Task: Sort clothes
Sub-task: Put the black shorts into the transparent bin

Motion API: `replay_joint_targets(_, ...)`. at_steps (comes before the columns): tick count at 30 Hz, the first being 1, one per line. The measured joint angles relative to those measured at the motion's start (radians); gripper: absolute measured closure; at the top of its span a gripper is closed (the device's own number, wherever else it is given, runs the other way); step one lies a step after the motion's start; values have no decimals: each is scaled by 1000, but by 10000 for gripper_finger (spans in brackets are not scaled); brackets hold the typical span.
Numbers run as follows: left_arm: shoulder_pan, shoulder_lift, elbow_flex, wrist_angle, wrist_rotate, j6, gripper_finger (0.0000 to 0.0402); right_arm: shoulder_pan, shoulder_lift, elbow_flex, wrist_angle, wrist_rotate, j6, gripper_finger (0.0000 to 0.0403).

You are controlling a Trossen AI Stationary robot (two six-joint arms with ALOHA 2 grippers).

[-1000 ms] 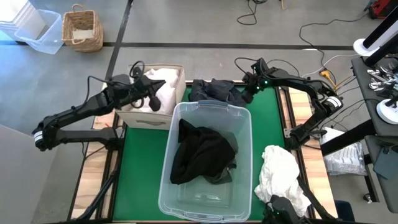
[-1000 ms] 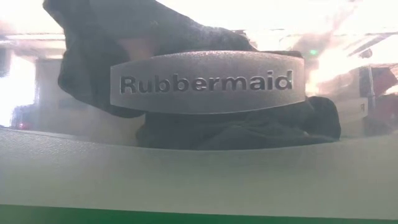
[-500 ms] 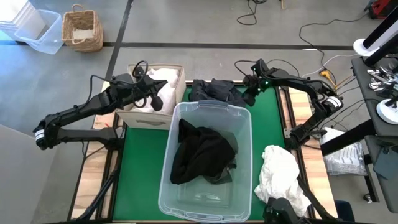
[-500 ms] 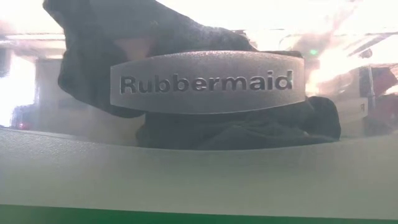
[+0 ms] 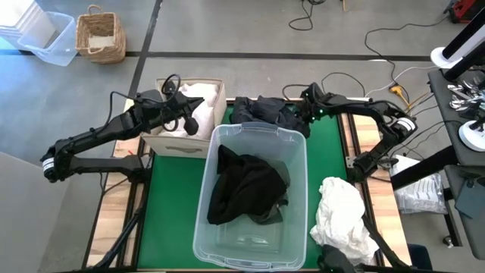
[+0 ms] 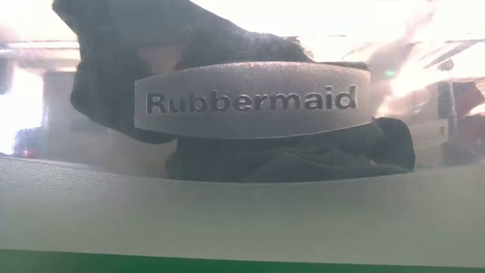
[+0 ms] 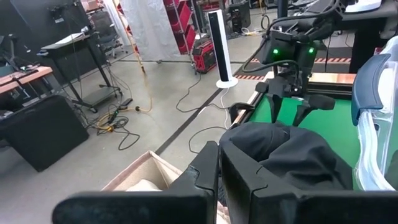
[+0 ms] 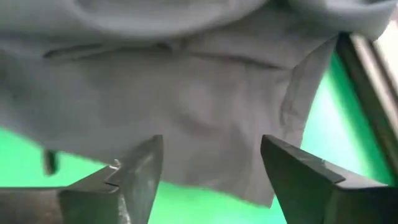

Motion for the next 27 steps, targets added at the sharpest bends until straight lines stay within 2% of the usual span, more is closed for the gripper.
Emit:
replay_joint_targets(3,0,0,0,0,0,6,401,7,0,-34,84,2,20,125)
replay_joint_targets(8,0,0,0,0,0,6,401,26,46,-48,119,40,36,118)
replay_joint_targets(11,0,0,1,0,0,6,401,41,92,-45,130,98,43,125)
replay_joint_targets(17,0,-1,1,-1,0,6,401,41,155,-44,130,120,131,155)
replay_joint_targets(22,0,-1,1,-1,0,6,401,41,171,-44,134,135,179,223)
replay_joint_targets(27,0,-1,-1,-1,1,6,401,41,152,-45,129,142,179,344)
